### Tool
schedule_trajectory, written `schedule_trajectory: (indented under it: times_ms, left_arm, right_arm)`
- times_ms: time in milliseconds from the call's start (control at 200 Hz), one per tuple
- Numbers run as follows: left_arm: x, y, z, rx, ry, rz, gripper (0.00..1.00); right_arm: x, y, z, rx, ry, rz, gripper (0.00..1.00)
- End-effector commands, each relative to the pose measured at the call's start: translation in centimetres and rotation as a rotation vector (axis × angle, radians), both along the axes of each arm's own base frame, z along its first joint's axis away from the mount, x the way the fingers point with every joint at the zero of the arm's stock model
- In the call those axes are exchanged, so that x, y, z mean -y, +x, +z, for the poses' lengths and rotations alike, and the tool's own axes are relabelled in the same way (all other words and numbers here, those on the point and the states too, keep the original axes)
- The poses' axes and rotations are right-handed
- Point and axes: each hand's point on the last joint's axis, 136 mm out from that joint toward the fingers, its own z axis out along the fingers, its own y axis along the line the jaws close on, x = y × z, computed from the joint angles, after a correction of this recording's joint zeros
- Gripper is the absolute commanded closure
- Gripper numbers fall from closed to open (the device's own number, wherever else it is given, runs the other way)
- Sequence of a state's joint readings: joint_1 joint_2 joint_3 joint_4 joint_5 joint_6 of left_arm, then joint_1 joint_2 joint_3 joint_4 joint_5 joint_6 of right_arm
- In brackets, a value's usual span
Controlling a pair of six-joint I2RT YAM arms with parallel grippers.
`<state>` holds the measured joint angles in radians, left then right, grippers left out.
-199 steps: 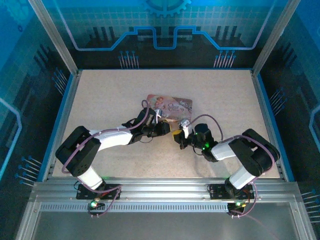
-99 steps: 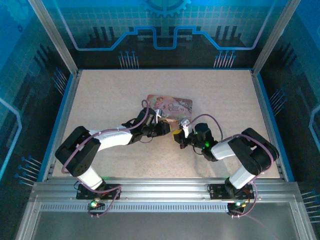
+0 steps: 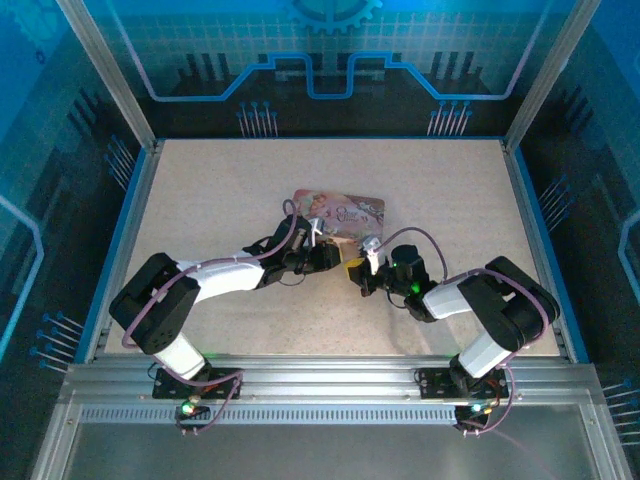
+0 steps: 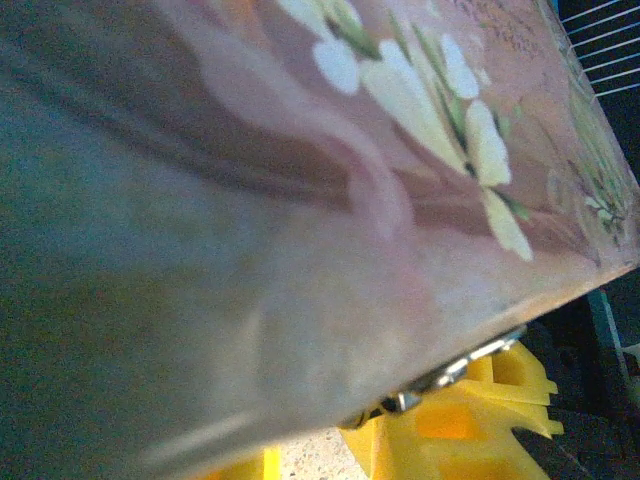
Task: Unlock the padlock with the key
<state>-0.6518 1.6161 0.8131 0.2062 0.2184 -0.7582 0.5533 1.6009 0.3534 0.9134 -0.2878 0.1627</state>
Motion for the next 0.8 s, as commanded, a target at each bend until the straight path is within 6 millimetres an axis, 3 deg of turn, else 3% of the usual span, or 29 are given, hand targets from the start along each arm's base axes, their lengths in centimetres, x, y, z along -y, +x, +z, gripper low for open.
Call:
schedule_trajectory:
  times_ms: [0, 795]
  left_arm:
    - [1.3, -0.1, 3.4, 0.058, -0.078, -0.049, 0.77]
    - [1.3, -0.3, 3.2, 0.054, -0.081, -0.054, 0.77]
  right_arm:
    - [-0.2, 0.8, 1.9, 0.066, 0.037, 0.011, 1.00]
    - [0.0, 1.5, 3.1, 0.085, 0.079, 0.024, 1.00]
